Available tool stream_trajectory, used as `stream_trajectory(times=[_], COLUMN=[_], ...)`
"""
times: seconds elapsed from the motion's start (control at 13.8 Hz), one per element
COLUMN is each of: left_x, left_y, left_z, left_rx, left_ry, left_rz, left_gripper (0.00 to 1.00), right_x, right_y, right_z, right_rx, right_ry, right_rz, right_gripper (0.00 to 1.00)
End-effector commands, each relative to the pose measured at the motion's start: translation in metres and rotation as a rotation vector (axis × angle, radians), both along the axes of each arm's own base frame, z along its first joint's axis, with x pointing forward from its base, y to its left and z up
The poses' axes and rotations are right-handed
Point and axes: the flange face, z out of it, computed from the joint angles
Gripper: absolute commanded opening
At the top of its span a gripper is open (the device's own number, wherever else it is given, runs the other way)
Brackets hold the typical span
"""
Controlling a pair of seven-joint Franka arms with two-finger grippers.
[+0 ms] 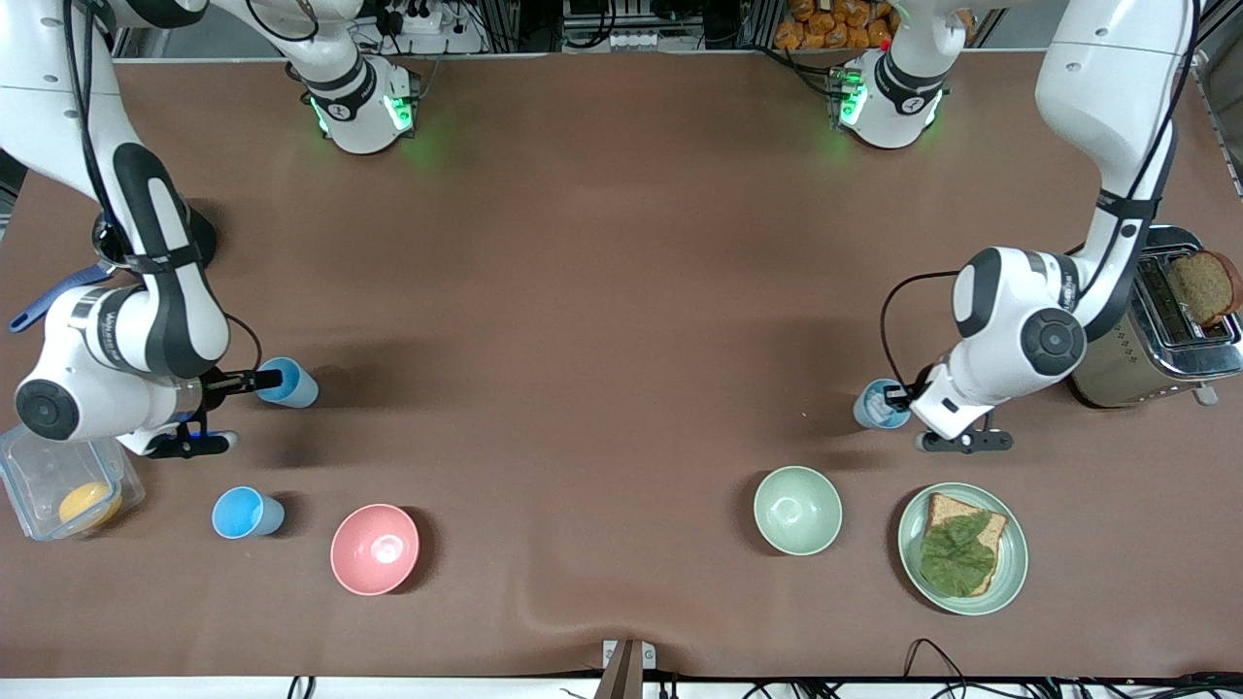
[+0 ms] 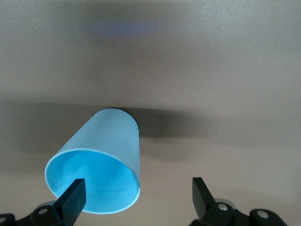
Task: Stack blue cups with both arms
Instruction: 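Grasp the tissue cup with the left gripper while the right gripper lifts the empty cup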
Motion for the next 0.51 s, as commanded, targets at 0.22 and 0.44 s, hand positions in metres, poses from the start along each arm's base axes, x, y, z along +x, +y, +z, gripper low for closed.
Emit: stream_trajectory(times=[0.22,0.44], left_x=[-0.015,-0.024], left_y=[-0.148,-0.218], left_z=[0.030,0.023], left_rx=[-0.045,-0.072], left_ry=[-0.047,-0.039], left_rz=[0.029,0.114], left_gripper=[0.00,0.00], right_x=[0.002,0.003], right_y=[0.001,0.009], right_z=[-0.019,-0.020], right_rx=[-0.014,-0.014], right_ry=[0.007,0.010], right_rz=[0.026,0.038], right_gripper=[0.74,0.00])
